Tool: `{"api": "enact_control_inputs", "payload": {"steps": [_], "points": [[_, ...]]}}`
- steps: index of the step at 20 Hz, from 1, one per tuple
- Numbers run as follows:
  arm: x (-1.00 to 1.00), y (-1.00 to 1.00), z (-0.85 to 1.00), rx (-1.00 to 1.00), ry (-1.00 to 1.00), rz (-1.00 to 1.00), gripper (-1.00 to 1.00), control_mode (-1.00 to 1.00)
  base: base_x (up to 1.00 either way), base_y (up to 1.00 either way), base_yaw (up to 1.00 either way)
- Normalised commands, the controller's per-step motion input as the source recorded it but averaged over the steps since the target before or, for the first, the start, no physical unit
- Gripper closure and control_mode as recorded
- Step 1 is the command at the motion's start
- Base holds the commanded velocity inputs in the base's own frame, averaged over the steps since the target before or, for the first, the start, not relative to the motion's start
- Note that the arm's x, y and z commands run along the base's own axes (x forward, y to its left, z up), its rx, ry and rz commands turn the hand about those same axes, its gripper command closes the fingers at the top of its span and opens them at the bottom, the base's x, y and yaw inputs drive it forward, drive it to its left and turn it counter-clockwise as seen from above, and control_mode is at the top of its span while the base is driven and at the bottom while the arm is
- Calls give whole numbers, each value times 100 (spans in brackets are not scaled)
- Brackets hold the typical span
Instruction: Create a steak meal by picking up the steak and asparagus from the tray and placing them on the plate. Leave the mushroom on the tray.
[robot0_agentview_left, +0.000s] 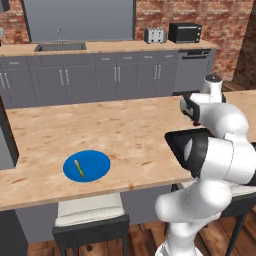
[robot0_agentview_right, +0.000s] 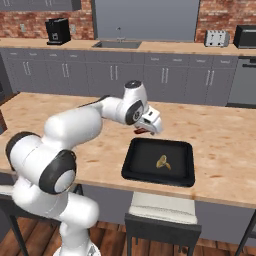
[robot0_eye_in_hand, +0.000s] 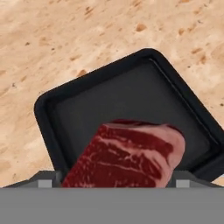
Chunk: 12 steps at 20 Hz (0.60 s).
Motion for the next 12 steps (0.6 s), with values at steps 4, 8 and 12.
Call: {"api": "enact_control_inputs", "payload": {"steps": [4, 8, 12], "points": [[-42, 100, 12, -21, -4, 18, 100, -100, 0, 0, 0], [-25, 100, 5, -11, -1, 18, 100, -100, 0, 0, 0], [-9, 100, 16, -2, 0, 17, 100, -100, 0, 0, 0]]}}
